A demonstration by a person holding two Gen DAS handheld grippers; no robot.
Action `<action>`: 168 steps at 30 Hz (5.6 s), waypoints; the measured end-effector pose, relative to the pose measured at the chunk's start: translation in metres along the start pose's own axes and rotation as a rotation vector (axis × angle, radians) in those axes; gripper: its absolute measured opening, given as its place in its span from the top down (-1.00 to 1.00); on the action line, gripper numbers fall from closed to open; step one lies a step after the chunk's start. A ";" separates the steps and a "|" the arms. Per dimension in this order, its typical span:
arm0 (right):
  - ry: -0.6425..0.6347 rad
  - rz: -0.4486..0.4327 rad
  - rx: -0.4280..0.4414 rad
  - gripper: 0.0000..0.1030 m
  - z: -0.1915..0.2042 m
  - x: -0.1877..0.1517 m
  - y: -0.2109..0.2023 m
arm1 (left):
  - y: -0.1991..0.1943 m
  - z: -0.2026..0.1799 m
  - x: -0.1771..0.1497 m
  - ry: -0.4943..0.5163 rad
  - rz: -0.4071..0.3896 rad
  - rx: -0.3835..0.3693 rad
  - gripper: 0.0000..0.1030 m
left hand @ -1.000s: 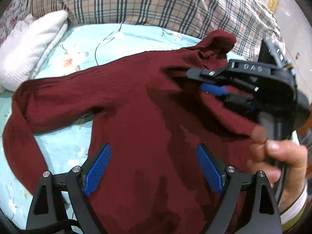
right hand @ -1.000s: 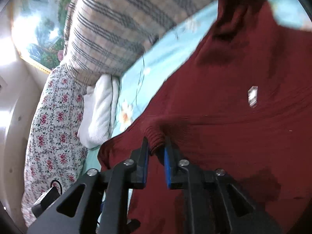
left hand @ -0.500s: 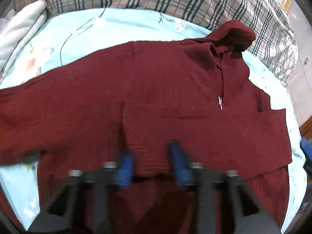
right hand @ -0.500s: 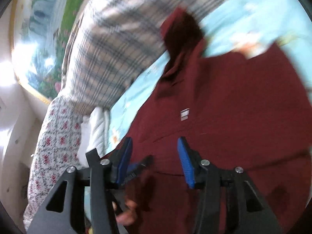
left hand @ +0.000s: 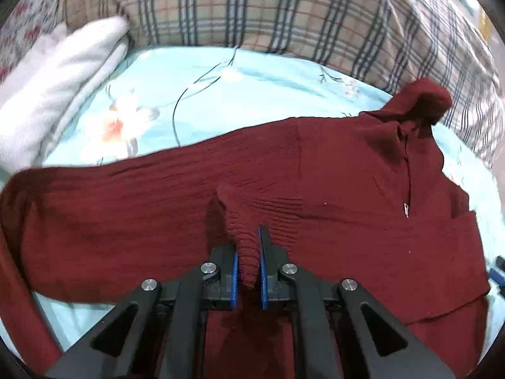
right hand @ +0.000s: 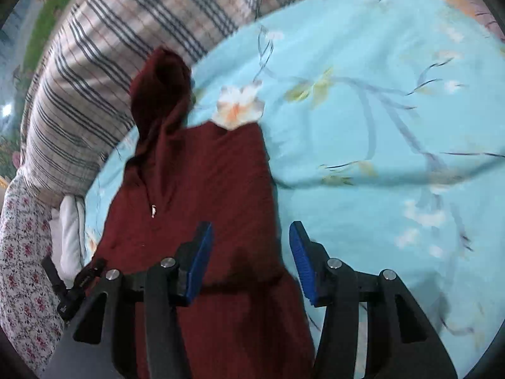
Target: Fold large clothes
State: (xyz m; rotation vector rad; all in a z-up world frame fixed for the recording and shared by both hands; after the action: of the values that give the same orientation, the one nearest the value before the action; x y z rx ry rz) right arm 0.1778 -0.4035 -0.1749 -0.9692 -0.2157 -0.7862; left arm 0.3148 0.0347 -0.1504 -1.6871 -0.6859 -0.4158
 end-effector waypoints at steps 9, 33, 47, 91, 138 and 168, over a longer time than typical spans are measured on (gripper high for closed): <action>-0.042 0.074 -0.018 0.85 -0.001 0.005 0.033 | 0.005 -0.008 -0.011 0.052 -0.004 0.036 0.83; -0.208 0.055 -0.223 0.12 0.031 -0.018 0.013 | -0.020 0.010 -0.028 0.068 0.010 0.027 0.43; -0.239 0.052 0.025 0.03 0.112 -0.081 -0.023 | -0.155 0.180 -0.062 -0.114 -0.108 0.209 -0.32; -0.116 -0.070 0.094 0.03 0.088 -0.069 -0.062 | -0.103 -0.173 -0.029 0.215 0.012 -0.277 0.92; -0.165 -0.037 0.073 0.90 0.085 0.000 0.034 | -0.034 0.075 -0.036 -0.029 0.000 0.155 0.18; -0.165 -0.039 0.120 0.90 0.100 0.002 0.028 | -0.064 0.029 -0.046 0.200 0.053 -0.167 0.18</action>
State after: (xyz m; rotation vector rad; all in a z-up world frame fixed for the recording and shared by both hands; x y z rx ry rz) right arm 0.2155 -0.3149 -0.1357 -0.9190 -0.4217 -0.7209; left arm 0.2363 0.0606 -0.1370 -1.7872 -0.4687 -0.6089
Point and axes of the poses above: each gripper's, at about its wrist camera, not at the fingertips, and y roughly the way its jaws point, z to its left, x to its top, the point moved 8 cm from there along y, roughly the way its jaws point, and after that the axes turned 8 degrees about -y, right-handed, at the moved point
